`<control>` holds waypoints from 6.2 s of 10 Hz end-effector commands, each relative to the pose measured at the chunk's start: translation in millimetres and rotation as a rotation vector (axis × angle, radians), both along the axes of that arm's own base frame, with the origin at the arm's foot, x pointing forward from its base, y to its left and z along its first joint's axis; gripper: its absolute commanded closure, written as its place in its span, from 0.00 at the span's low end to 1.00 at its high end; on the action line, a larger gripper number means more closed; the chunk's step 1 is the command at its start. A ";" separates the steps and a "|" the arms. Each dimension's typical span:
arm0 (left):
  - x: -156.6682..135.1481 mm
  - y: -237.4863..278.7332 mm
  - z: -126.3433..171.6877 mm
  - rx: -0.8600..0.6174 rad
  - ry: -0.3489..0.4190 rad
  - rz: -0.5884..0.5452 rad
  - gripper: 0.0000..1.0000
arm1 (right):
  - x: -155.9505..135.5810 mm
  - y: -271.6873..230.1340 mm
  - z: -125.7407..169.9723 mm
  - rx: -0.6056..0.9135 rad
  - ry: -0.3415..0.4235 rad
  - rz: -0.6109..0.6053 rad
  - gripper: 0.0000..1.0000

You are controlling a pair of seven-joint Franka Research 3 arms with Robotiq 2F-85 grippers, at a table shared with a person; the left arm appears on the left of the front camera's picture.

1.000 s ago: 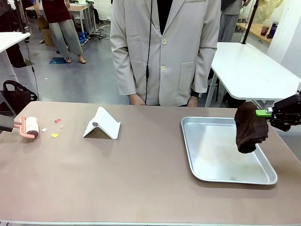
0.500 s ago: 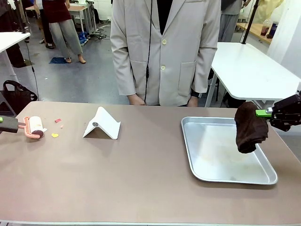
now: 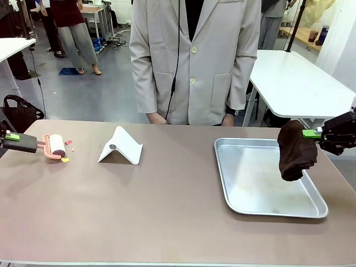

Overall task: Clean the surface of the table.
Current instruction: Clean the area not pointed to by the person.

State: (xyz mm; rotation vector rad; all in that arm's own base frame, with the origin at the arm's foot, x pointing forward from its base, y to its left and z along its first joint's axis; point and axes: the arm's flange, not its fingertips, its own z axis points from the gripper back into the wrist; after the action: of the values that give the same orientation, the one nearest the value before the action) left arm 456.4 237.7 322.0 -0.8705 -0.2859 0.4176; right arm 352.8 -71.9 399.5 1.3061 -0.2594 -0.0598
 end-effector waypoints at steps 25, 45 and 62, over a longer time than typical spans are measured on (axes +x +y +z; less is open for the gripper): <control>-198.8 32.4 56.2 -0.154 -0.343 -0.250 0.77 | -1.3 -0.9 3.7 0.005 -0.013 0.000 0.89; -15.6 -3.2 -5.4 0.060 0.098 -0.102 0.77 | -1.3 -0.9 3.7 0.005 -0.013 0.000 0.89; -187.5 -61.8 68.6 -0.134 -0.349 -0.446 0.77 | -1.3 -0.9 3.7 0.005 -0.013 0.000 0.89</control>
State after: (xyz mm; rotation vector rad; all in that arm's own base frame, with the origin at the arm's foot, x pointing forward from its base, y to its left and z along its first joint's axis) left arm 285.9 166.9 390.7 -1.1044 -0.3523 -0.1417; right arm 352.8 -72.4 399.8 1.3064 -0.2606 -0.0601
